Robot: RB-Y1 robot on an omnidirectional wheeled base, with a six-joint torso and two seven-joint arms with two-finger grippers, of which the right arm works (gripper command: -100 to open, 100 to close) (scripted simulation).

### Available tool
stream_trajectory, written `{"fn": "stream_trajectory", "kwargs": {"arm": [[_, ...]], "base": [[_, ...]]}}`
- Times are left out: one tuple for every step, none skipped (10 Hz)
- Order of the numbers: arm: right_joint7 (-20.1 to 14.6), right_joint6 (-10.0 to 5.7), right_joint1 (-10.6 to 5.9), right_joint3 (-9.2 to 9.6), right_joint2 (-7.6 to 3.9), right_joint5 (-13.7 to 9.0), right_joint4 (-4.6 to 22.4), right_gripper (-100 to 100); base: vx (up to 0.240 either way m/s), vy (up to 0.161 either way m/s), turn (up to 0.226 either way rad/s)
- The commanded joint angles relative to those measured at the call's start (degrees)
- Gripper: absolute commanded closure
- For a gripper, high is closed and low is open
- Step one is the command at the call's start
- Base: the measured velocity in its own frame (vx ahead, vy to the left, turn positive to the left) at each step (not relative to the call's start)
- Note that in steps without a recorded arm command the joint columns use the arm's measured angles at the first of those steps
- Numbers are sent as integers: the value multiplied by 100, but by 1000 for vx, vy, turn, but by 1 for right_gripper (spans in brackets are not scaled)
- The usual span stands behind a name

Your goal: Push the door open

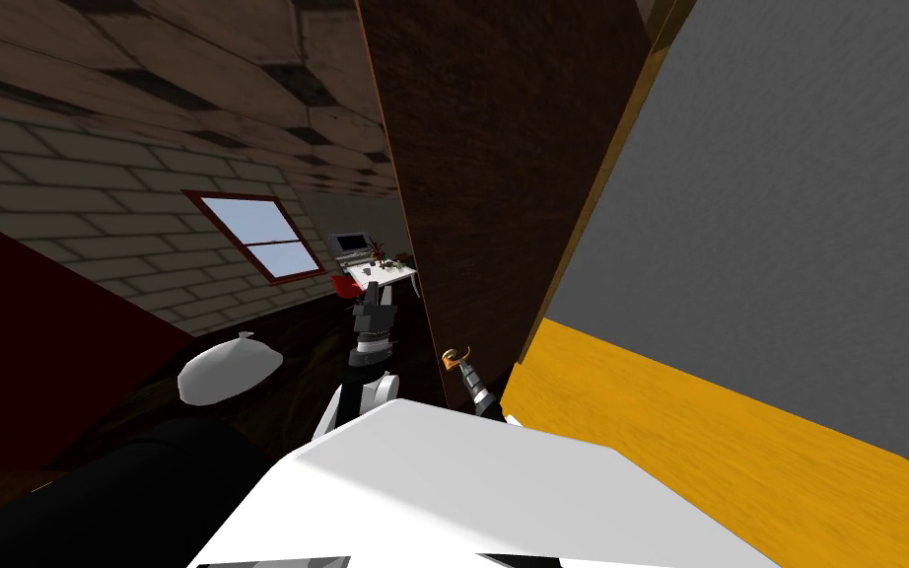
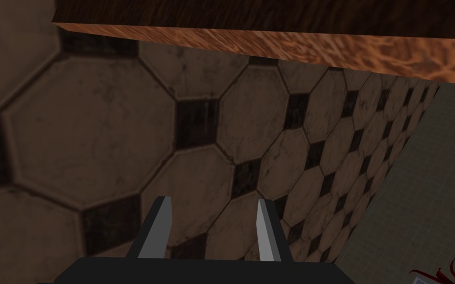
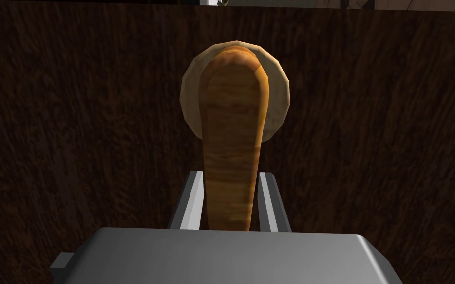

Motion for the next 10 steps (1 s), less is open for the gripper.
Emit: {"fn": "stream_trajectory", "kwargs": {"arm": [[1,0,11,3,-7,1,6,100],[1,0,11,3,-7,1,6,100],[1,0,11,3,-7,1,6,100],[19,0,6,-103,-70,-25,34,100],[24,-2,3,-132,-82,-32,40,100],[35,-7,-3,-196,-108,-48,52,100],[48,-13,-11,-269,-134,-66,66,100],[55,-16,-14,-309,-147,-76,73,100],[70,-22,-23,-394,-172,-97,90,100],[86,-30,-32,-486,-194,-119,107,100]], "base": [[-14,-13,-4],[-9,-7,-4],[0,0,0],[42,82,-25],[69,132,-46],[88,134,-30],[88,144,-45],[93,155,-32],[115,172,-36],[134,180,-45]]}}
